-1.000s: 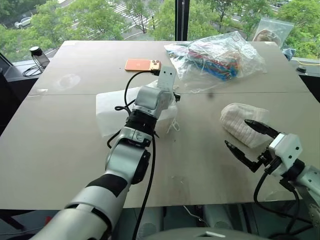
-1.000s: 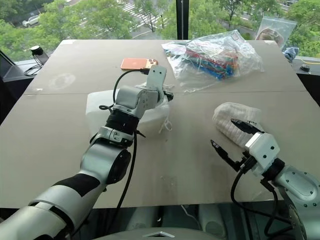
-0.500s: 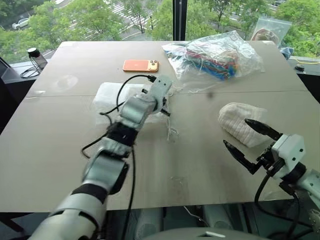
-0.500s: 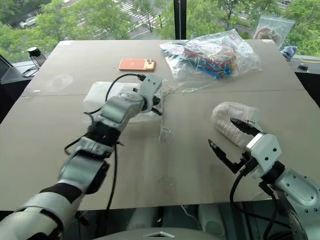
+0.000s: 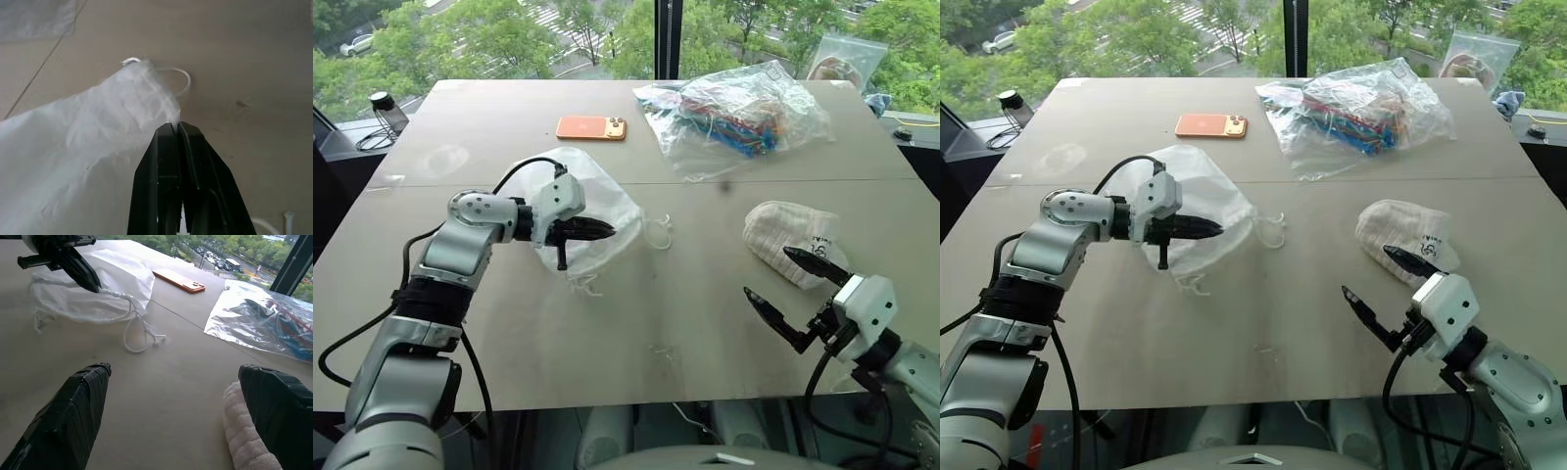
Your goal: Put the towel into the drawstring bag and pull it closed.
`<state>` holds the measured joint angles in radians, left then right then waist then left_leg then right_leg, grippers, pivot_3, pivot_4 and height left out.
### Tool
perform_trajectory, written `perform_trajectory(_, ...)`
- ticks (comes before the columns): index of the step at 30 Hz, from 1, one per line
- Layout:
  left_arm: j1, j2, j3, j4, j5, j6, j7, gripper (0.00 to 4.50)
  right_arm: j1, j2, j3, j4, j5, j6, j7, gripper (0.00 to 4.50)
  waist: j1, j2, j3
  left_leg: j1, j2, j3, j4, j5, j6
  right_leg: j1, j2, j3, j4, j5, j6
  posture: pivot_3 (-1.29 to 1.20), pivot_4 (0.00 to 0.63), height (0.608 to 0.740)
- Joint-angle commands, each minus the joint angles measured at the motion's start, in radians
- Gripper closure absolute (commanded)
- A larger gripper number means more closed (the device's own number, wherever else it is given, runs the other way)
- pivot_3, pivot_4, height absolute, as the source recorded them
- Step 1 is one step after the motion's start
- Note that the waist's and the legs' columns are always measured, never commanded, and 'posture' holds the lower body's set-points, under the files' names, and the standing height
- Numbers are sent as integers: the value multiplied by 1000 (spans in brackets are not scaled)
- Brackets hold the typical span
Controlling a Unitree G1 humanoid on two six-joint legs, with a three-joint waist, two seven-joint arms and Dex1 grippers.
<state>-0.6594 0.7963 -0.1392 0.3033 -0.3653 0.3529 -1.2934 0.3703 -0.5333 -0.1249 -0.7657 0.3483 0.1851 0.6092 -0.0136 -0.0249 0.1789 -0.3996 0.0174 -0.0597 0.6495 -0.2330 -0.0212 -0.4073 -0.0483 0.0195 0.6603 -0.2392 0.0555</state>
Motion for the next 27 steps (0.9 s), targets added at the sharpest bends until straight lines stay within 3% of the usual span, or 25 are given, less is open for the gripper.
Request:
perform_trajectory(1, 70, 21, 75, -106, 5, -24, 55, 2739, 8, 1, 27, -7, -17, -33, 15, 0, -1, 0, 0, 0, 0, 0, 0, 0, 0, 0, 0, 0, 0, 0, 0, 0, 150, 740)
perform_trajectory(5, 240, 14, 153, -373, 65, -48, 233, 866, -10, -3, 54, 25, -33, -57, 34, 0, -4, 0, 0, 1, 1, 2, -1, 0, 0, 0, 0, 2, 0, 1, 1, 0, 150, 740)
perform_trajectory(9, 381, -21, 164, -583, 262, -16, 518, 866, -33, -3, 63, 76, -40, -88, 50, 0, 4, 0, 0, 1, 1, 1, 0, 0, 0, 0, 0, 1, 0, 1, 0, 0, 150, 740)
perform_trajectory(14, 522, -43, 112, -617, 553, -158, 782, 866, -69, 11, 117, 118, -68, -105, 47, 0, 0, 1, 0, 3, 1, 1, -1, 0, 0, 0, 0, 2, 0, 0, 0, 0, 150, 740)
perform_trajectory(22, 639, -135, 66, -626, 673, -269, 904, 866, -49, -57, 60, 96, 10, -76, 114, 0, 9, 0, 0, 2, 1, 1, -1, 0, 0, 0, 0, 2, 1, 0, 0, 0, 150, 740)
perform_trajectory(27, 711, -178, 90, -671, 662, -278, 921, 866, -53, -87, 52, 76, 34, -52, 128, 0, 0, 1, -1, 3, 2, 2, -1, 0, 0, 0, 0, 2, 1, 0, 0, 0, 150, 740)
